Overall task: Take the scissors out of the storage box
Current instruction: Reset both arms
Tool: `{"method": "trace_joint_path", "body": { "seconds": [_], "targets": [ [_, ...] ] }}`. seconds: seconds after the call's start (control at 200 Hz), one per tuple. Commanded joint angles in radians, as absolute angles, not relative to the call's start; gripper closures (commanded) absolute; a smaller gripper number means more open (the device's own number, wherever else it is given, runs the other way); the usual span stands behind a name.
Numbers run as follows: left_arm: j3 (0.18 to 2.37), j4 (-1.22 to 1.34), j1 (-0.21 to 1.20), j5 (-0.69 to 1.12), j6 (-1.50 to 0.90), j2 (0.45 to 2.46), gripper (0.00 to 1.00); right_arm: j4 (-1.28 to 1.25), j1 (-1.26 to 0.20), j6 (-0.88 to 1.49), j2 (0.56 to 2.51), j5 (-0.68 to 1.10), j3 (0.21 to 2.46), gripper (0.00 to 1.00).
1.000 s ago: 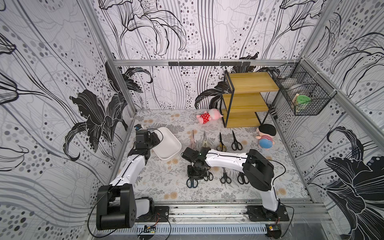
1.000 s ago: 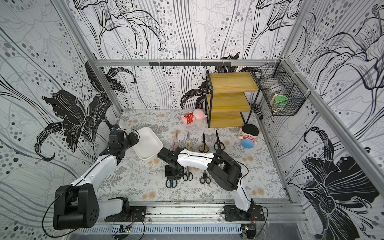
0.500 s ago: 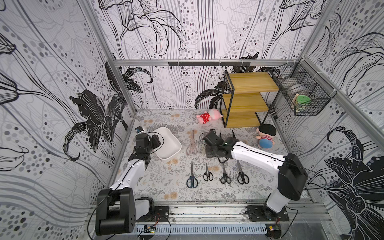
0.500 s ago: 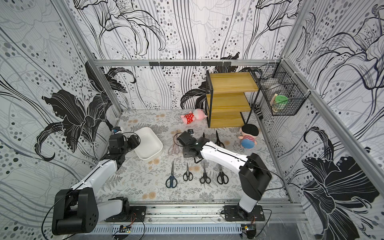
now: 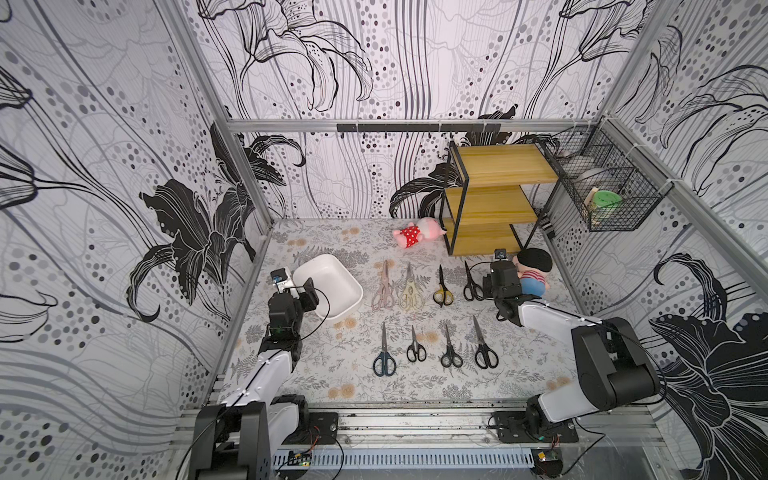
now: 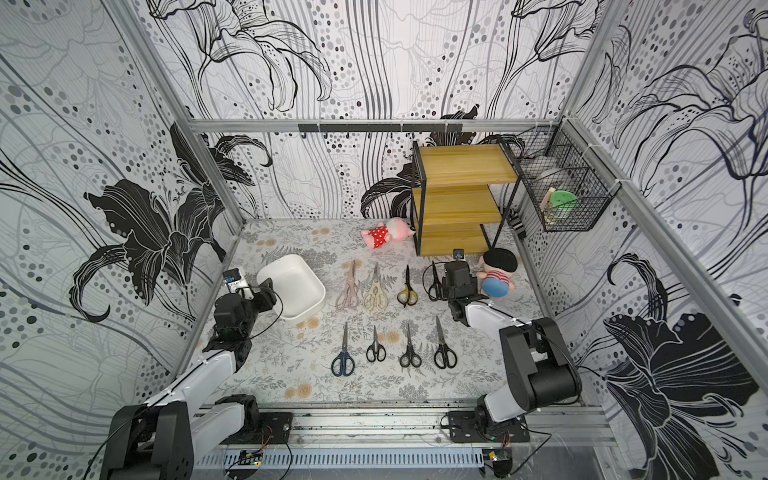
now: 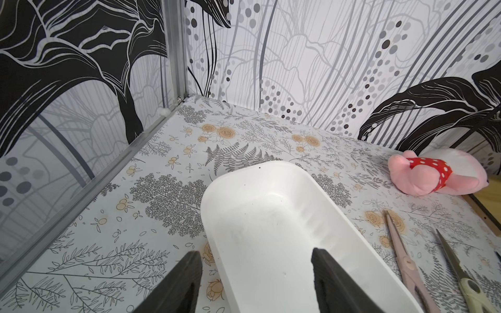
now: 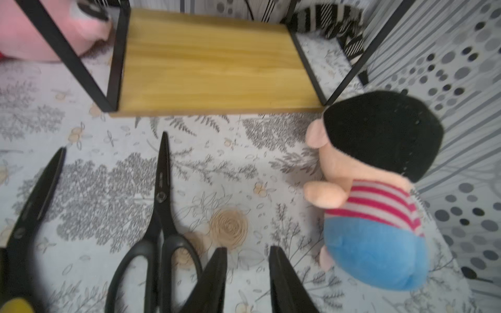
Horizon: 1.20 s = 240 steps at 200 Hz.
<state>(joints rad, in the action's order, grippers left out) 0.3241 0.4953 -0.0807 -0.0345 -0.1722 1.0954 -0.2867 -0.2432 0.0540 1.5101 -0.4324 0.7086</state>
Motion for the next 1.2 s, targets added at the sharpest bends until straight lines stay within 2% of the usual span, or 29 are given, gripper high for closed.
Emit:
{"method": "trace_joint_path", "body": {
  "seconds": [0.0,0.095,0.13,0.145,0.18,0.215,0.27,0.295,0.3,0.305,0.315,0.32,0.325,0.33,0.385,0.43,0.476,0.531,0.556,0.596,0.641,0.686,1.196],
  "targets": [
    [0.291,0.703,-0.086,-0.042,-0.137,1.175,0.31,-0.464,-0.181,-0.031,1.478,-0.388,0.65,0.69],
    [0.307,0.802,-0.086,-0.021,-0.143,1.297,0.3,-0.65,-0.152,-0.09,1.463,-0.399,0.549,0.68],
    [0.346,0.763,-0.085,-0.019,-0.145,1.328,0.23,-0.646,-0.134,-0.079,1.452,-0.368,0.532,0.68],
    [0.351,0.782,-0.084,-0.014,-0.142,1.344,0.14,-0.666,-0.128,-0.076,1.447,-0.354,0.516,0.68],
    [0.363,0.808,-0.084,-0.001,-0.146,1.371,0.0,-0.73,-0.122,-0.079,1.438,-0.334,0.472,0.67],
    [0.364,0.855,-0.083,0.003,-0.157,1.391,0.02,-0.788,-0.121,-0.08,1.433,-0.329,0.432,0.66],
    [0.357,0.926,-0.079,0.005,-0.185,1.431,0.02,-0.894,-0.117,-0.08,1.439,-0.319,0.366,0.51],
    [0.36,0.936,-0.076,0.023,-0.172,1.443,0.02,-0.951,-0.114,-0.081,1.45,-0.307,0.335,0.39],
    [0.362,0.923,-0.074,0.025,-0.169,1.442,0.02,-0.968,-0.114,-0.081,1.452,-0.307,0.329,0.31],
    [0.367,0.91,-0.072,0.026,-0.167,1.442,0.02,-0.981,-0.113,-0.082,1.456,-0.302,0.324,0.31],
    [0.372,0.894,-0.065,0.021,-0.163,1.439,0.02,-1.008,-0.112,-0.083,1.464,-0.298,0.312,0.21],
    [0.373,0.89,-0.06,0.015,-0.16,1.438,0.02,-1.022,-0.111,-0.086,1.467,-0.298,0.305,0.07],
    [0.372,0.891,-0.055,0.009,-0.157,1.438,0.02,-1.042,-0.11,-0.088,1.471,-0.295,0.298,0.07],
    [0.371,0.895,-0.049,0.0,-0.154,1.438,0.02,-1.059,-0.109,-0.089,1.474,-0.296,0.293,0.02],
    [0.33,0.977,0.014,-0.053,-0.097,1.444,0.02,-1.029,-0.1,-0.074,1.452,-0.259,0.287,0.04],
    [0.301,1.037,0.067,-0.13,-0.068,1.441,0.02,-1.112,-0.084,-0.08,1.455,-0.222,0.249,0.04],
    [0.268,1.075,0.072,-0.149,-0.081,1.433,0.02,-1.145,-0.058,-0.066,1.455,-0.173,0.222,0.04],
    [0.212,1.208,0.072,-0.186,-0.092,1.471,0.02,-1.318,-0.048,-0.07,1.538,-0.161,0.187,0.05],
    [0.2,1.271,0.073,-0.197,-0.08,1.489,0.02,-1.3,-0.048,-0.07,1.53,-0.153,0.191,0.05],
    [0.218,1.2,0.074,-0.199,-0.099,1.467,0.02,-1.188,-0.046,-0.069,1.49,-0.15,0.21,0.05],
    [0.212,1.22,0.074,-0.199,-0.091,1.475,0.02,-1.253,-0.046,-0.07,1.518,-0.144,0.203,0.05],
    [0.21,1.229,0.072,-0.201,-0.091,1.476,0.02,-1.181,-0.036,-0.062,1.496,-0.129,0.219,0.05],
    [0.213,1.221,0.072,-0.195,-0.095,1.477,0.02,-1.175,-0.019,-0.055,1.502,-0.096,0.229,0.05]
  ]
}}
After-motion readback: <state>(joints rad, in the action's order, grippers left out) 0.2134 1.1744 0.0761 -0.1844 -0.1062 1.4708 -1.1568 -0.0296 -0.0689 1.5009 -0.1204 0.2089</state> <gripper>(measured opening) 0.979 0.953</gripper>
